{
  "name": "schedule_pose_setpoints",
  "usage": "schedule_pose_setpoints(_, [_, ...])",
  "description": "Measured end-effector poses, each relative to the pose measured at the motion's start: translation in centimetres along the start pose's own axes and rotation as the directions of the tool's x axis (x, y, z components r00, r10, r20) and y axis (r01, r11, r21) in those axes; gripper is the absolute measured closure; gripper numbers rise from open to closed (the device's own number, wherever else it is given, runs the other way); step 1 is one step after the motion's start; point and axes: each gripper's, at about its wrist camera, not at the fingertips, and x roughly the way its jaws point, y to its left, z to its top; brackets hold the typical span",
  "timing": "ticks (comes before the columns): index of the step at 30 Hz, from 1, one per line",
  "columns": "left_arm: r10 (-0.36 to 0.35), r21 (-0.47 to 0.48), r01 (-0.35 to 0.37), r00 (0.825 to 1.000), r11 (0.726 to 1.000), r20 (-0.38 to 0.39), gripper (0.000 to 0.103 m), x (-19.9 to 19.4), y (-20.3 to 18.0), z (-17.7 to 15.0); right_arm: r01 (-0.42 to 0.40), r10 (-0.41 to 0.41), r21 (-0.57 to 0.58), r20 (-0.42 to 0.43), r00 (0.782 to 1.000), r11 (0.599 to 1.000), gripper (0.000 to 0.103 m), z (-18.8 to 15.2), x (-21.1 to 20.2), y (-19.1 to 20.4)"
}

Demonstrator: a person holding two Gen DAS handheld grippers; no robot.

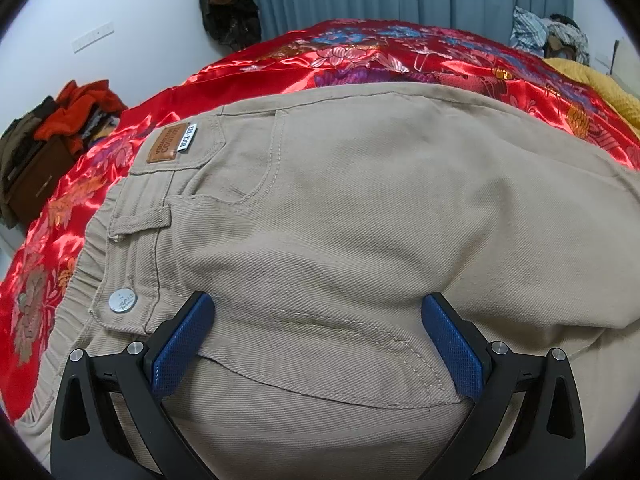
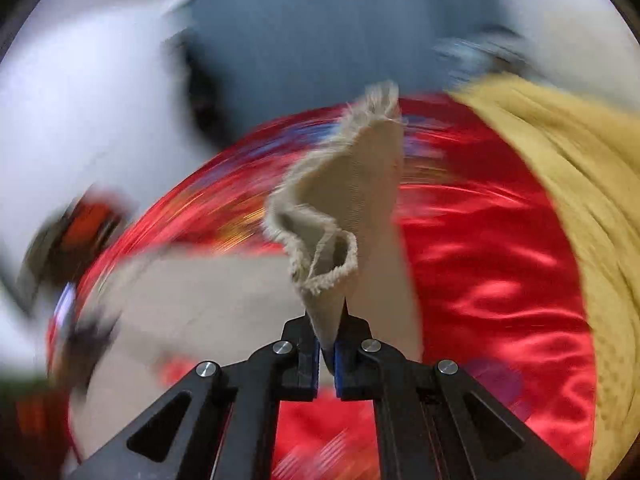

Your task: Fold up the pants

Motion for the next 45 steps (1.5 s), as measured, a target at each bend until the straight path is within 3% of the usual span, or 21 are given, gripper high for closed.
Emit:
schedule_pose_setpoints(3, [0.006,0.005,-0.006,1.0,1.0,-0.002,0.0,0.0,0.0,0.0,-0.099,0.091,-0.095,-0.093,0.991,0.991,0.098,-4.5,-3.2,4.7])
schedule_pose_setpoints(5, [0.009,0.007,-0.008,1.0,1.0,-0.004,0.0,0.1,-0.1,0.0,-0.075,0.062,-0.074,-0.163,0.985,0.994,0.097,-8.1,-5.0,4.6])
schedule_pose_setpoints(6, [0.01,0.009,-0.01,1.0,1.0,-0.005,0.0,0.1,-0.1,0.1,-0.032,0.024,-0.037,-0.189,0.982,0.999,0.098,-9.8,-5.5,3.7])
schedule_pose_setpoints(8, [0.015,0.014,-0.015,1.0,1.0,-0.008,0.0,0.1,-0.2,0.1,0.16,-0.15,0.023,-0.238,0.96,0.987,0.097,-12.9,-6.6,1.1])
schedule_pose_setpoints(9, [0.02,0.018,-0.02,1.0,1.0,-0.009,0.0,0.1,-0.3,0.1,0.253,-0.231,0.057,-0.251,0.94,0.966,0.09,-13.9,-7.1,-0.1])
schedule_pose_setpoints(10, [0.027,0.022,-0.027,1.0,0.999,-0.009,0.0,0.1,-0.4,0.1,0.35,-0.314,0.096,-0.27,0.91,0.932,0.071,-14.7,-7.6,-1.4])
schedule_pose_setpoints(11, [0.036,0.028,-0.036,0.999,0.999,-0.006,0.0,0.0,-0.6,0.2,0.466,-0.414,0.131,-0.296,0.861,0.875,0.055,-15.3,-8.1,-2.5])
schedule_pose_setpoints(12, [0.045,0.036,-0.045,0.999,0.998,-0.002,0.0,-0.1,-0.7,0.2,0.548,-0.487,0.161,-0.304,0.819,0.821,0.023,-15.6,-8.8,-3.1])
schedule_pose_setpoints(13, [0.052,0.04,-0.052,0.999,0.998,0.001,0.0,-0.2,-0.8,0.1,0.601,-0.541,0.21,-0.282,0.792,0.771,0.011,-15.8,-9.9,-3.2])
schedule_pose_setpoints(15, [0.074,0.056,-0.075,0.997,0.996,0.011,0.0,-0.5,-1.1,0.1,0.636,-0.592,0.261,-0.233,0.771,0.726,0.012,-15.5,-11.5,-2.3])
schedule_pose_setpoints(17, [0.084,0.067,-0.084,0.996,0.994,0.005,0.0,-0.5,-1.2,0.3,0.715,-0.692,0.216,-0.183,0.699,0.665,0.012,-14.1,-12.3,-0.2])
schedule_pose_setpoints(18, [0.079,0.063,-0.079,0.997,0.995,0.003,0.0,-0.4,-1.1,0.3,0.725,-0.716,0.227,-0.137,0.685,0.65,0.012,-13.2,-12.5,1.3])
schedule_pose_setpoints(20, [0.068,0.055,-0.067,0.998,0.996,-0.004,0.0,-0.4,-0.8,0.4,0.64,-0.664,0.315,-0.041,0.747,0.7,0.009,-11.6,-12.5,3.2])
schedule_pose_setpoints(22, [0.055,0.046,-0.055,0.998,0.997,-0.008,0.0,-0.4,-0.6,0.4,0.57,-0.616,0.351,0.023,0.788,0.743,0.007,-10.9,-11.7,5.3])
schedule_pose_setpoints(25, [0.06,0.05,-0.059,0.998,0.997,-0.01,0.0,-0.4,-0.7,0.5,0.537,-0.595,0.349,0.082,0.799,0.768,0.007,-11.6,-9.0,9.1])
schedule_pose_setpoints(27, [0.059,0.05,-0.059,0.998,0.997,-0.011,0.0,-0.4,-0.7,0.5,0.536,-0.578,0.304,0.064,0.813,0.788,0.007,-12.2,-6.7,11.0])
schedule_pose_setpoints(29, [0.06,0.051,-0.059,0.998,0.997,-0.01,0.0,-0.5,-0.7,0.5,0.523,-0.538,0.199,0.03,0.842,0.829,0.007,-12.4,-5.0,13.0])
schedule_pose_setpoints(33, [0.057,0.049,-0.057,0.998,0.997,-0.011,0.0,-0.4,-0.6,0.5,0.471,-0.471,0.022,0.095,0.877,0.882,0.007,-12.4,-3.5,16.8])
schedule_pose_setpoints(40, [0.057,0.047,-0.057,0.998,0.997,-0.008,0.0,-0.5,-0.7,0.5,0.287,-0.291,-0.121,-0.011,0.957,0.95,0.007,-13.9,0.6,20.1])
schedule_pose_setpoints(42, [0.058,0.048,-0.057,0.998,0.997,-0.009,0.0,-0.5,-0.7,0.5,0.231,-0.239,-0.129,-0.051,0.97,0.964,0.007,-14.5,1.7,21.1])
schedule_pose_setpoints(45, [0.058,0.048,-0.058,0.998,0.997,-0.009,0.0,-0.5,-0.7,0.5,0.197,-0.216,-0.16,-0.116,0.969,0.967,0.007,-15.6,3.3,21.4])
